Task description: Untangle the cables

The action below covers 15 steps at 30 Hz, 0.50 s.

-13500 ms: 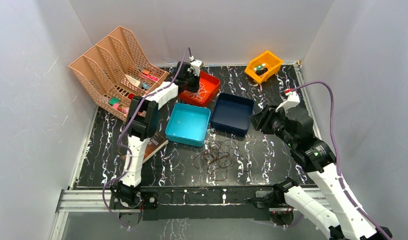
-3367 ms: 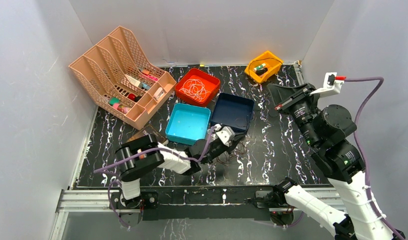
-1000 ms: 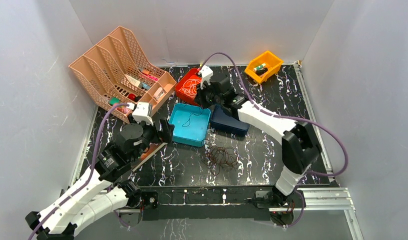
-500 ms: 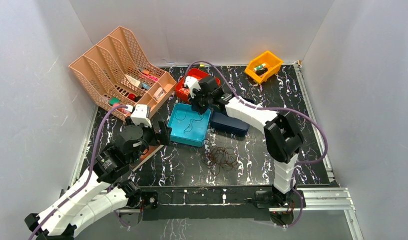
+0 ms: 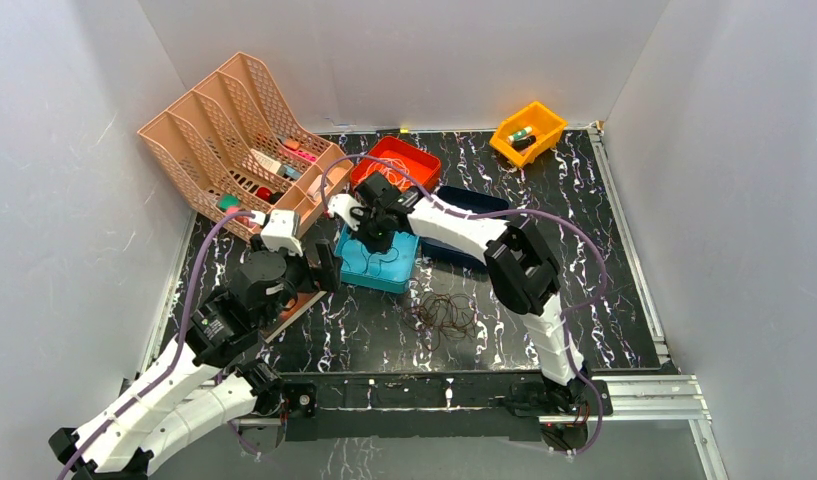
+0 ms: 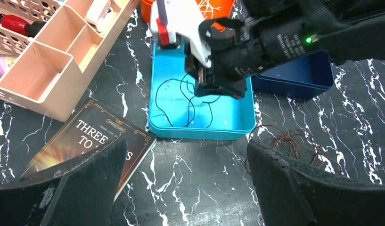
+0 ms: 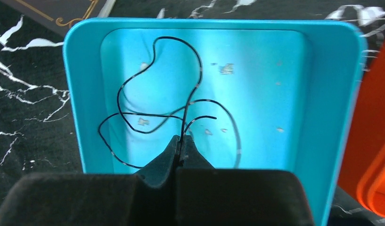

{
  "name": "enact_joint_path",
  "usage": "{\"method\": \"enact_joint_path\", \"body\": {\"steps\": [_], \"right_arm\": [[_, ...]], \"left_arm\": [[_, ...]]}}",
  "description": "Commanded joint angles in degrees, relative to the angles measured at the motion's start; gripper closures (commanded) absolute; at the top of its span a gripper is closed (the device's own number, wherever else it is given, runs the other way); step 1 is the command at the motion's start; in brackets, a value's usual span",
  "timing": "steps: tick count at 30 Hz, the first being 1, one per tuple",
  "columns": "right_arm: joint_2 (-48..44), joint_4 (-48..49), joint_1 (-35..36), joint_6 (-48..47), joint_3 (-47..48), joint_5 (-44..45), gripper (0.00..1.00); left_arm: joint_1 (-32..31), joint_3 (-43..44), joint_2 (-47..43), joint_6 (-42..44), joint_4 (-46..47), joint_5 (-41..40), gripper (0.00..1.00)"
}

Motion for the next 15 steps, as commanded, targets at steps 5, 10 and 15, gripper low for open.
{"method": "enact_joint_path", "body": {"steps": [5,10,15], "right_arm": [[1.48,-0.6,0.87,-1.26,3.42,-9.84,1.0],[0.34,3.74,0.72,1.14,0.36,-8.94,0.85],[-2.68,8.73,-0.32,4.15,-4.24,-4.66,0.61]], "left_arm": [[0.19,1.05,-1.55,-0.75,-1.45,-0.65,0.02],[0.18,0.51,-2.51,-1.6,-1.76,-0.99,0.02],[0.17,0.39,-2.61,-2.16,-1.87,-1.43,0.02]]}}
